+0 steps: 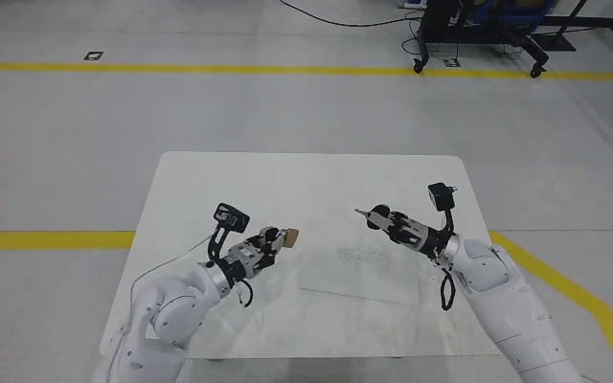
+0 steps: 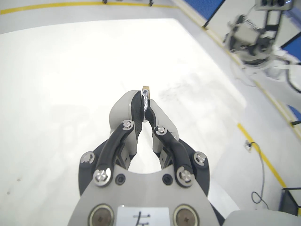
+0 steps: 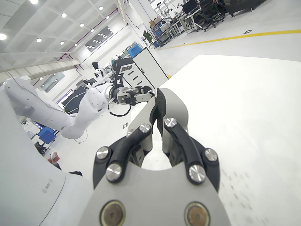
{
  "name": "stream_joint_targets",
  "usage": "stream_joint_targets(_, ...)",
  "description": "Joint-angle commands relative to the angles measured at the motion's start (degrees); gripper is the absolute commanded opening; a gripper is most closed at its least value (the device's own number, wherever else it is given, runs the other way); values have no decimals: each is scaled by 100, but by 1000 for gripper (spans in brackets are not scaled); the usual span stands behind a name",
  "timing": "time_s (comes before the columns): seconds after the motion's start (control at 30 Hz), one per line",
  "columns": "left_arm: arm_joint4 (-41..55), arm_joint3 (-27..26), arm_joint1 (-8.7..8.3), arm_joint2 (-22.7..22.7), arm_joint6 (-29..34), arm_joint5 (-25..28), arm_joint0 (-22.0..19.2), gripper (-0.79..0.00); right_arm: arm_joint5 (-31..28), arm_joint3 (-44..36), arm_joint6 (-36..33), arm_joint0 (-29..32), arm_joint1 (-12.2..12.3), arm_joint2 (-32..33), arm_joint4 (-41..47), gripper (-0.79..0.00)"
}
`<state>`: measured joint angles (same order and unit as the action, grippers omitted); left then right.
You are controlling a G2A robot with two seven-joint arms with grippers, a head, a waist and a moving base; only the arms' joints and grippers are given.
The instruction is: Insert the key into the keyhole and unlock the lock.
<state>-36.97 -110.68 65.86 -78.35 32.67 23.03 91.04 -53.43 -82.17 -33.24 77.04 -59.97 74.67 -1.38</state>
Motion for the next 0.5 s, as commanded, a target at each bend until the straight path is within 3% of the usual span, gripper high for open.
stream_joint_targets(0.0,737,273,-22,-126,-98,767,-9,-785,0,0,0,0,0,0,0,-785)
stream_joint_targets(0.17,1886,936,-106,-252,395,2002,-315,-785,0,0,0,0,0,0,0,-785)
stream_joint_targets(0.37,1852,1113,-173,-283,749,2030,-575,-785,0,0,0,0,0,0,0,-785)
stream_joint_targets(0.47,2305,1326,-172,-144,682,2197,-681,-785,0,0,0,0,0,0,0,-785)
